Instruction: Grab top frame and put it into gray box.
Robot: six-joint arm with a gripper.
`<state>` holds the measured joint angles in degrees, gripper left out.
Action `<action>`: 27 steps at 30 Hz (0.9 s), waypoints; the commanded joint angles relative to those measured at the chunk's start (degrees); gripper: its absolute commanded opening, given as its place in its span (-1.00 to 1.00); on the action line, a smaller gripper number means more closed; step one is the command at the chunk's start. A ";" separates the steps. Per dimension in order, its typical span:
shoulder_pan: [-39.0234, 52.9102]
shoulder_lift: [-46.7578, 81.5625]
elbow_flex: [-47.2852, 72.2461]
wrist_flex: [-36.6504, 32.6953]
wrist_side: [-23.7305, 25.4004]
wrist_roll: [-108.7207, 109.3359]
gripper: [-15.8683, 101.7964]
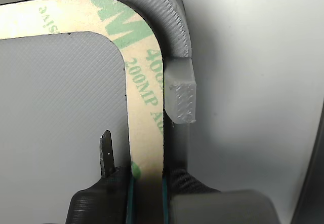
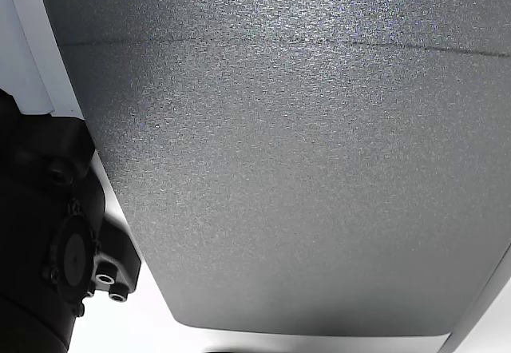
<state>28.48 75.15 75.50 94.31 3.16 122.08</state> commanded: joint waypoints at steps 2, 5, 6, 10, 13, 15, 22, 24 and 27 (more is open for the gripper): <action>-0.79 1.23 -1.23 0.70 0.09 0.00 -0.94; -0.79 1.23 -1.41 0.70 0.09 0.00 -0.94; -0.79 1.23 -1.41 0.70 0.09 0.00 -0.94; -0.79 1.14 -1.23 0.70 0.09 0.00 -0.92; -0.79 1.32 -1.49 0.62 0.09 -0.09 -0.79; -0.79 1.41 -1.93 0.62 0.00 -0.35 0.17; -0.70 1.85 -3.60 0.62 1.14 -0.62 0.97; -0.62 2.11 -5.71 0.62 2.81 -1.14 0.97; -0.44 2.72 -9.67 0.09 6.42 -2.72 0.97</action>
<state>28.48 75.85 69.43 94.31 7.56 120.15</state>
